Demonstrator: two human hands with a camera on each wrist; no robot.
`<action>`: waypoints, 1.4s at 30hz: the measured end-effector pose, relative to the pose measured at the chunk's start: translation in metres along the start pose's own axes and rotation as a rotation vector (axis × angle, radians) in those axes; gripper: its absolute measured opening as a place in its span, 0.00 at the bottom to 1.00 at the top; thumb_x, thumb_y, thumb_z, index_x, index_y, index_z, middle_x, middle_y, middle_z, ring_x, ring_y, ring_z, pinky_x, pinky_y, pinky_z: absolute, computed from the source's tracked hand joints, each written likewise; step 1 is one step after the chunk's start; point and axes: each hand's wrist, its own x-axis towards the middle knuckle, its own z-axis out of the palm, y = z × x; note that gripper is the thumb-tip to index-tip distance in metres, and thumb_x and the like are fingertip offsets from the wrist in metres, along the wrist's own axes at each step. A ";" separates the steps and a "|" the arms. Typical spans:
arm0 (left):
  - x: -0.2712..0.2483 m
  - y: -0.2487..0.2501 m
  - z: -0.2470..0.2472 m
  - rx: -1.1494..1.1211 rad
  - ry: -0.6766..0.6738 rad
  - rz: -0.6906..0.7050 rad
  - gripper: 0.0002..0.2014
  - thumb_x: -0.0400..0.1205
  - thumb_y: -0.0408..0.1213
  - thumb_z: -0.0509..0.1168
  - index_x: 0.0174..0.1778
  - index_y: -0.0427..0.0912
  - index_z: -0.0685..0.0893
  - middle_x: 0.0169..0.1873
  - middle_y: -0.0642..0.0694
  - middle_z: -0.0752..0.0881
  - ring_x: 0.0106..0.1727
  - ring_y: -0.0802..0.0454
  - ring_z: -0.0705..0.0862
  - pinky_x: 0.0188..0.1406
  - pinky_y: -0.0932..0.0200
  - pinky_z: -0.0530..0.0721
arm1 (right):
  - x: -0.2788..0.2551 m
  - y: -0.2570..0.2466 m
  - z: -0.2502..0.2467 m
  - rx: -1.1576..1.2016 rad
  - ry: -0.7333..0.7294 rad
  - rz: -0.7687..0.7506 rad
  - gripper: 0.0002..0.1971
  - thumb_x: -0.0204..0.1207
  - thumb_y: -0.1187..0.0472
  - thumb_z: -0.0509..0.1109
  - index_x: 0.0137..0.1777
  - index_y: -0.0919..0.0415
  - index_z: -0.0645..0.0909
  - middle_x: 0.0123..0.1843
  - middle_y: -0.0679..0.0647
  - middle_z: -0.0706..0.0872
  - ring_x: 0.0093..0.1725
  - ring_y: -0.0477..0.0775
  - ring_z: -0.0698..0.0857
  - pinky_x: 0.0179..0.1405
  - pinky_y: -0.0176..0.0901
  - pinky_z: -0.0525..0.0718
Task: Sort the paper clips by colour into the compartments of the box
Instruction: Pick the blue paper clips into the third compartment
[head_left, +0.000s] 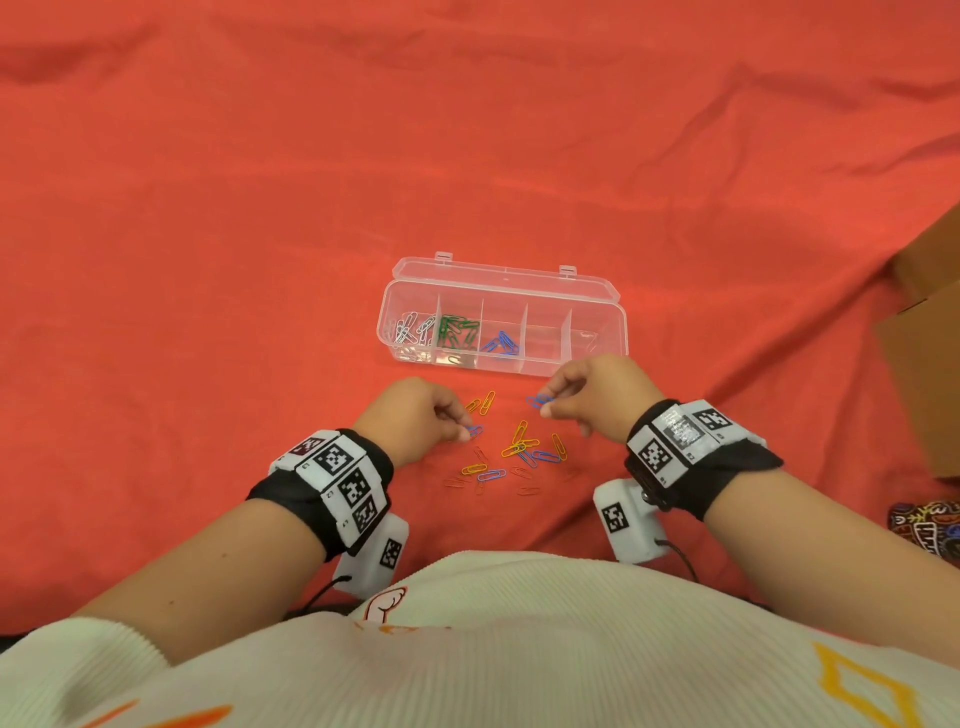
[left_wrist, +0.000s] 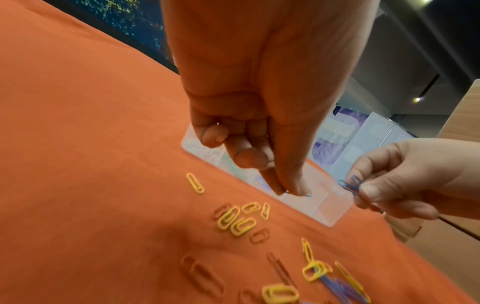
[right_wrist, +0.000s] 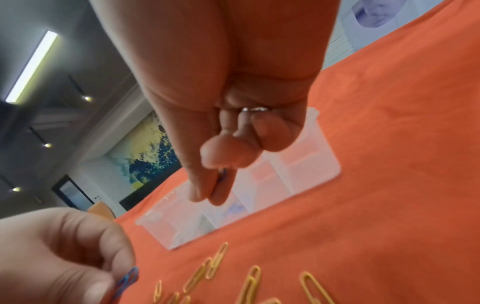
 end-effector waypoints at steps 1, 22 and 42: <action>0.002 0.004 -0.004 -0.006 0.031 0.016 0.06 0.70 0.34 0.74 0.42 0.43 0.89 0.30 0.48 0.85 0.33 0.55 0.80 0.36 0.63 0.75 | 0.002 -0.005 -0.002 0.015 0.026 -0.007 0.04 0.69 0.62 0.76 0.38 0.52 0.85 0.12 0.43 0.78 0.09 0.37 0.72 0.20 0.31 0.71; 0.054 0.041 -0.017 -0.098 0.299 0.001 0.09 0.76 0.32 0.65 0.48 0.44 0.88 0.37 0.48 0.85 0.41 0.50 0.83 0.40 0.62 0.75 | 0.047 -0.037 -0.002 0.321 0.130 0.125 0.12 0.79 0.61 0.65 0.60 0.59 0.82 0.25 0.59 0.89 0.32 0.64 0.85 0.21 0.41 0.78; -0.001 -0.005 0.042 0.245 -0.131 0.138 0.05 0.71 0.42 0.71 0.42 0.49 0.86 0.41 0.50 0.82 0.47 0.52 0.83 0.51 0.51 0.82 | 0.005 0.024 0.035 -0.327 -0.128 0.095 0.08 0.66 0.58 0.78 0.44 0.56 0.86 0.34 0.45 0.79 0.39 0.49 0.79 0.42 0.38 0.74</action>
